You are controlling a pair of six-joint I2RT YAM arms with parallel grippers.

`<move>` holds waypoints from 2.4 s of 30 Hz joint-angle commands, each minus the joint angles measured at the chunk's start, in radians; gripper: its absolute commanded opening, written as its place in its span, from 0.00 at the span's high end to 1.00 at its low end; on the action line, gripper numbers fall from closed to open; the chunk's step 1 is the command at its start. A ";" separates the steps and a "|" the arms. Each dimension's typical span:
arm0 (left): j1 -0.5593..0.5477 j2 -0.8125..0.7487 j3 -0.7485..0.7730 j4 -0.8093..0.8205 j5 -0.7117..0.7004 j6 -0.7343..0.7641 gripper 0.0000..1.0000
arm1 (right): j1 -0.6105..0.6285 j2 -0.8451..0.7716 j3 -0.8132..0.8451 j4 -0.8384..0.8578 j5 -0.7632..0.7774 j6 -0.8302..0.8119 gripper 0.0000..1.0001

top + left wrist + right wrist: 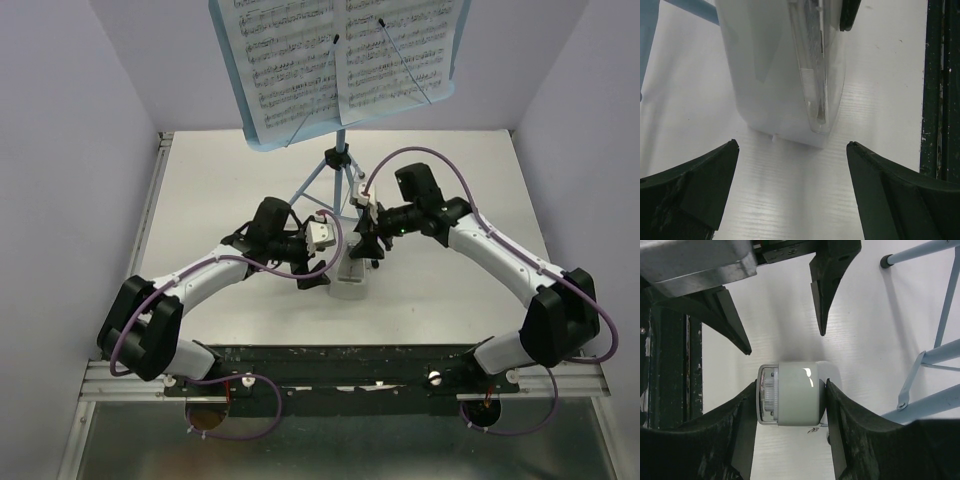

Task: Pack up the instrument practice props

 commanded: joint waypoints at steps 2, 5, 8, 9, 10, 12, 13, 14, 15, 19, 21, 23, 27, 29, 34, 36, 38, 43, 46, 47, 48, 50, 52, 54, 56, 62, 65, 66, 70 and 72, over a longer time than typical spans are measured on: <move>-0.015 0.042 0.008 0.066 0.001 -0.018 0.01 | 0.008 -0.079 -0.051 0.065 0.022 -0.043 1.00; -0.020 0.052 0.012 0.062 0.015 -0.023 0.01 | 0.008 -0.108 -0.071 0.043 0.031 -0.058 1.00; -0.021 0.052 0.006 0.053 0.021 -0.014 0.01 | 0.010 -0.150 -0.083 0.001 0.043 -0.089 1.00; -0.020 0.050 0.003 0.049 0.030 0.000 0.01 | 0.007 -0.168 -0.089 -0.014 0.054 -0.100 1.00; -0.020 0.052 -0.002 0.050 0.038 -0.002 0.01 | 0.008 -0.182 -0.097 -0.030 0.062 -0.109 1.00; -0.021 0.059 0.001 0.041 0.056 0.014 0.01 | 0.007 -0.214 -0.119 -0.048 0.098 -0.112 1.00; -0.023 0.067 0.004 0.032 0.067 0.024 0.01 | 0.007 -0.233 -0.129 -0.056 0.108 -0.112 1.00; -0.026 0.075 0.011 0.017 0.079 0.038 0.01 | 0.005 -0.250 -0.143 -0.065 0.118 -0.115 1.00; -0.028 0.082 0.017 0.007 0.088 0.053 0.01 | 0.004 -0.266 -0.163 -0.069 0.126 -0.114 1.00; -0.051 0.124 0.041 -0.036 0.116 0.109 0.01 | 0.001 -0.329 -0.220 -0.086 0.140 -0.109 1.00; -0.066 0.147 0.055 -0.053 0.119 0.126 0.01 | 0.001 -0.351 -0.241 -0.091 0.151 -0.103 1.00; -0.083 0.159 0.058 -0.054 0.124 0.130 0.01 | -0.001 -0.369 -0.258 -0.088 0.171 -0.095 1.00; -0.107 0.171 0.047 -0.027 0.119 0.113 0.01 | -0.004 -0.398 -0.289 -0.059 0.212 -0.071 1.00; -0.124 0.182 0.035 0.016 0.106 0.086 0.01 | -0.005 -0.411 -0.303 -0.042 0.218 -0.055 1.00; -0.176 0.213 -0.006 0.185 0.053 -0.046 0.01 | -0.007 -0.435 -0.336 -0.031 0.221 -0.025 1.00; -0.189 0.230 -0.015 0.249 0.041 -0.093 0.01 | -0.005 -0.443 -0.346 -0.031 0.221 -0.009 1.00; -0.198 0.251 -0.014 0.291 0.040 -0.124 0.01 | -0.005 -0.452 -0.350 -0.034 0.223 -0.002 1.00; -0.206 0.303 -0.008 0.372 0.055 -0.149 0.01 | -0.005 -0.446 -0.346 -0.054 0.221 0.004 1.00; -0.207 0.320 -0.017 0.423 0.058 -0.161 0.01 | -0.005 -0.432 -0.327 -0.063 0.221 0.012 1.00; -0.207 0.328 -0.020 0.432 0.062 -0.161 0.01 | -0.005 -0.426 -0.323 -0.066 0.221 0.015 1.00; -0.207 0.332 -0.022 0.440 0.070 -0.160 0.01 | -0.005 -0.420 -0.315 -0.068 0.221 0.017 1.00; -0.207 0.342 -0.034 0.457 0.073 -0.155 0.01 | -0.006 -0.405 -0.300 -0.074 0.217 0.014 1.00; -0.207 0.348 -0.042 0.463 0.078 -0.144 0.02 | -0.007 -0.389 -0.286 -0.079 0.217 0.014 1.00; -0.209 0.351 -0.049 0.464 0.084 -0.134 0.04 | -0.005 -0.379 -0.278 -0.080 0.220 0.012 1.00; -0.209 0.352 -0.051 0.466 0.090 -0.129 0.08 | -0.005 -0.374 -0.274 -0.079 0.224 0.015 1.00; -0.209 0.371 -0.043 0.457 0.086 -0.118 0.16 | -0.005 -0.380 -0.286 -0.083 0.220 0.018 1.00; -0.209 0.375 -0.037 0.450 0.081 -0.115 0.21 | -0.005 -0.388 -0.292 -0.082 0.218 0.020 1.00; -0.209 0.377 -0.035 0.447 0.079 -0.115 0.23 | -0.005 -0.389 -0.295 -0.079 0.218 0.020 1.00; -0.209 0.381 -0.029 0.434 0.078 -0.115 0.32 | -0.006 -0.395 -0.300 -0.077 0.221 0.023 1.00; -0.209 0.386 -0.016 0.412 0.084 -0.111 0.41 | -0.005 -0.399 -0.306 -0.074 0.223 0.026 1.00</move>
